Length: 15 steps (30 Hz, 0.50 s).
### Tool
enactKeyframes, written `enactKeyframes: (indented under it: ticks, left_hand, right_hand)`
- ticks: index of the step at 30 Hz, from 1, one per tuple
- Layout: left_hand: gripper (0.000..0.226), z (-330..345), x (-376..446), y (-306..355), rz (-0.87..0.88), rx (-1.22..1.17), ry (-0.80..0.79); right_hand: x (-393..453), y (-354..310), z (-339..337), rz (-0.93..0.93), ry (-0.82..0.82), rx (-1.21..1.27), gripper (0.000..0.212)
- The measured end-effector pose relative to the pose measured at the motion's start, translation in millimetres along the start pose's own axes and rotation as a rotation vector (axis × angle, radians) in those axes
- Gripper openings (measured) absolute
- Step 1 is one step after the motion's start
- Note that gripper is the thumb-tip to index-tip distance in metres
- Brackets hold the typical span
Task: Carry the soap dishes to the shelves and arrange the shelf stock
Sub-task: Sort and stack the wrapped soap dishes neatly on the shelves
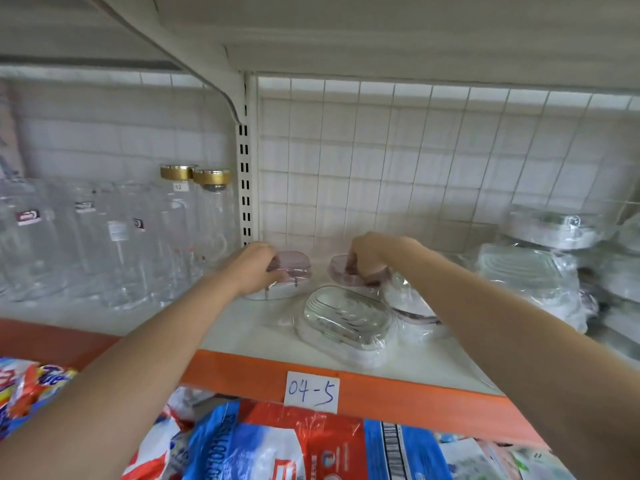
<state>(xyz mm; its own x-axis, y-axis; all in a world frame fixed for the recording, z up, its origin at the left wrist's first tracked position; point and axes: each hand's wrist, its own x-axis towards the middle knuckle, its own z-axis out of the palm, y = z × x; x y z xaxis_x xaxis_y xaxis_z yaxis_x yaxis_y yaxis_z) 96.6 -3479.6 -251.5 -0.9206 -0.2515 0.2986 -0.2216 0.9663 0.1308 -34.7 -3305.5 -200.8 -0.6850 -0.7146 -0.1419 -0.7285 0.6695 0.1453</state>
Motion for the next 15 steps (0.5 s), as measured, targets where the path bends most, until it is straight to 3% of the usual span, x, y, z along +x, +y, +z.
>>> enactKeyframes:
  ticks: [4,9,15]
  left_hand:
    - [0.037,-1,-6,-6,-0.012,0.010,-0.016]
    - [0.044,-5,-6,-20,-0.031,0.000,-0.039]
    - [0.043,-4,-5,-24,-0.055,0.008,-0.083]
  right_hand:
    - [2,-4,-7,-0.064,0.015,0.087,0.051]
    - [15,5,-10,0.003,-0.138,-0.110,0.076]
    - [29,7,-11,-0.008,-0.262,-0.185,0.080]
